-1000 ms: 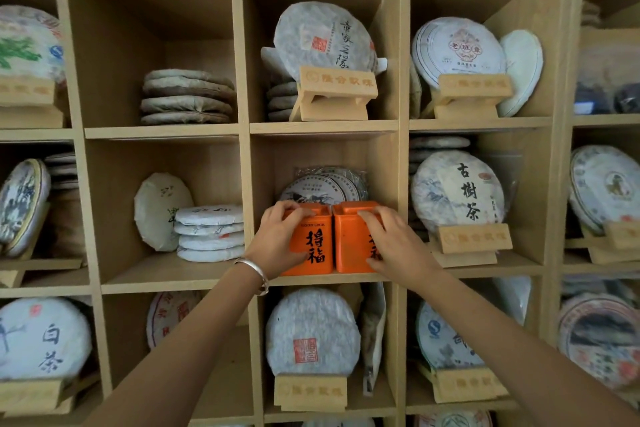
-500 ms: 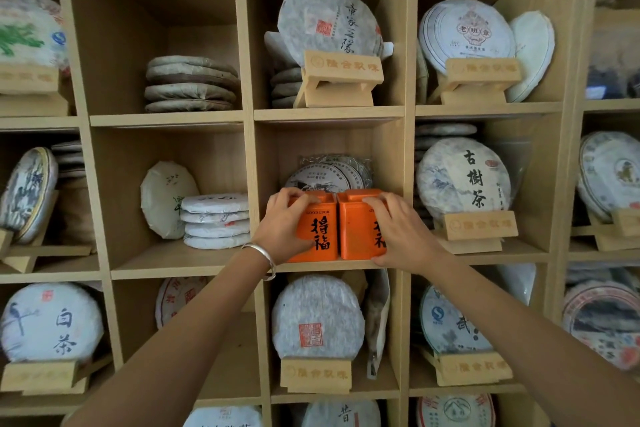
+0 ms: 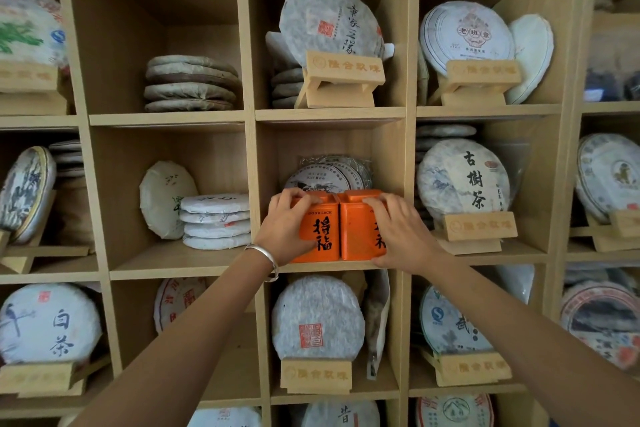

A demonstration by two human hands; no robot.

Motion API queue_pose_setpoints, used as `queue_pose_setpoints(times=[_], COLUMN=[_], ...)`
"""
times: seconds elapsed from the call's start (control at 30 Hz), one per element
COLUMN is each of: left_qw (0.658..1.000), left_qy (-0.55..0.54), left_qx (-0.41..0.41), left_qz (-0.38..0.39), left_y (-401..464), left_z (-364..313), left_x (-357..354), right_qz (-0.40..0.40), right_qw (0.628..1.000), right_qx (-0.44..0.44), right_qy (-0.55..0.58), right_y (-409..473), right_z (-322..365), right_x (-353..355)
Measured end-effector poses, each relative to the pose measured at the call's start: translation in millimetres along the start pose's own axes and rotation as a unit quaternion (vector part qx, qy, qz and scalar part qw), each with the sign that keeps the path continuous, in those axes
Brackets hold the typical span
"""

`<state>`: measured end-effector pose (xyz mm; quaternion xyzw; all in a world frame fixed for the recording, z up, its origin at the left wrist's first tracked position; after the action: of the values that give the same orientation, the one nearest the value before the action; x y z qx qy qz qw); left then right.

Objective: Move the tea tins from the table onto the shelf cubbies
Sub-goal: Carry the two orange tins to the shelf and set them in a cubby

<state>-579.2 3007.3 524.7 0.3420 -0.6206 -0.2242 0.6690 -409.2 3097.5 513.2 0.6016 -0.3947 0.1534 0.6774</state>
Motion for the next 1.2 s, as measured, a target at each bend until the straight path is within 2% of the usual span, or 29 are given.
queue_pose_setpoints(times=[0.47,1.2], left_qw=[1.0,0.999], left_qy=[-0.005,-0.002], left_qx=[-0.005,0.003], left_qz=[0.01,0.04], left_y=[-1.5,1.2], left_z=[0.5,-3.0], left_x=[2.6,6.5], right_qz=[-0.033,-0.006], right_qw=[0.999,1.0], right_qx=[-0.031,-0.023], right_qy=[-0.011,-0.016], right_y=[7.9,11.8], right_z=[0.3,-0.8], right_x=[-4.4,-2.5])
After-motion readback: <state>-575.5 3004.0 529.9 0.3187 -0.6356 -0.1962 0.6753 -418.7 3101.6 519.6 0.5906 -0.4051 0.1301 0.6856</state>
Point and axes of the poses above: each hand's wrist, its own y-axis towards the middle knuckle, its own x-axis out of the back of the hand, z = x × y, the point moved 8 cm from there along y, towards the middle knuckle, and after that the axes turned 13 degrees about y, right-handed, at the moved point
